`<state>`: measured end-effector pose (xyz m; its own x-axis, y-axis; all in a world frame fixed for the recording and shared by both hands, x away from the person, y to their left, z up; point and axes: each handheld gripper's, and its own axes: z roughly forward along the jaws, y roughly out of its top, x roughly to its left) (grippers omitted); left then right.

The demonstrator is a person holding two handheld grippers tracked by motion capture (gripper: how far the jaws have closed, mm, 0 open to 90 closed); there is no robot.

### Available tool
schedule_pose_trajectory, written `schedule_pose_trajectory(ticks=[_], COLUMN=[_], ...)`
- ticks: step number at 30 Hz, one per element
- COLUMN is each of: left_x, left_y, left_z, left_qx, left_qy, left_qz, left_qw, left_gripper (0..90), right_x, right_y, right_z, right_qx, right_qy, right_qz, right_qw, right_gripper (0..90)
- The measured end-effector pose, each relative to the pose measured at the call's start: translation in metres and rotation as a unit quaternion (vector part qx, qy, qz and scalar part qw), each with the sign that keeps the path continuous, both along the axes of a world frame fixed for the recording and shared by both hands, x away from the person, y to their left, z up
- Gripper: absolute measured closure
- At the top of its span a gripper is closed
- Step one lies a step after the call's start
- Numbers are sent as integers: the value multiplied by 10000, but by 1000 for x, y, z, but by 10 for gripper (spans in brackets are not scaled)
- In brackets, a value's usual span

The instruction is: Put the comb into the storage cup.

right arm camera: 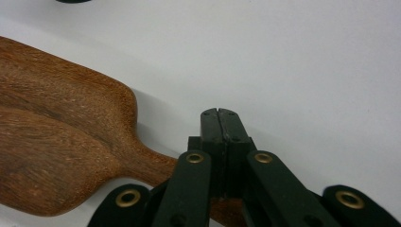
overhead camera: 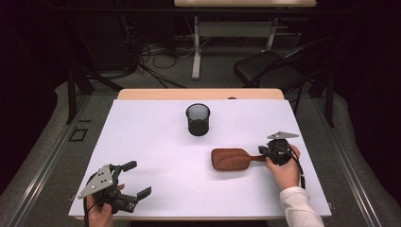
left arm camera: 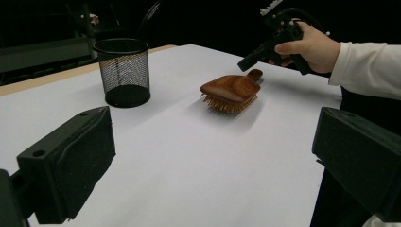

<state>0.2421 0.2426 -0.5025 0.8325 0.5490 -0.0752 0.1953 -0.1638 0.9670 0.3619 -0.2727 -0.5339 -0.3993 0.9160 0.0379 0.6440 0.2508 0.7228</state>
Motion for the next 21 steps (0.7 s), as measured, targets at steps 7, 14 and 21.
schedule_pose_trajectory(ticks=[7,14,21], left_x=[0,0,0], left_y=[0,0,1], left_z=[0,0,0], left_qx=[15,20,27], left_qy=[10,6,6], left_qz=[11,11,16], left_qw=[10000,10000,10000], left_gripper=[2,2,2], right_x=[2,0,-4], right_y=[0,1,4], right_z=[-3,-5,-4], right_qx=[-17,-93,-64], right_qy=[77,200,283], right_qz=[15,136,163], right_qw=[10000,9997,9994], right_gripper=[900,900,900])
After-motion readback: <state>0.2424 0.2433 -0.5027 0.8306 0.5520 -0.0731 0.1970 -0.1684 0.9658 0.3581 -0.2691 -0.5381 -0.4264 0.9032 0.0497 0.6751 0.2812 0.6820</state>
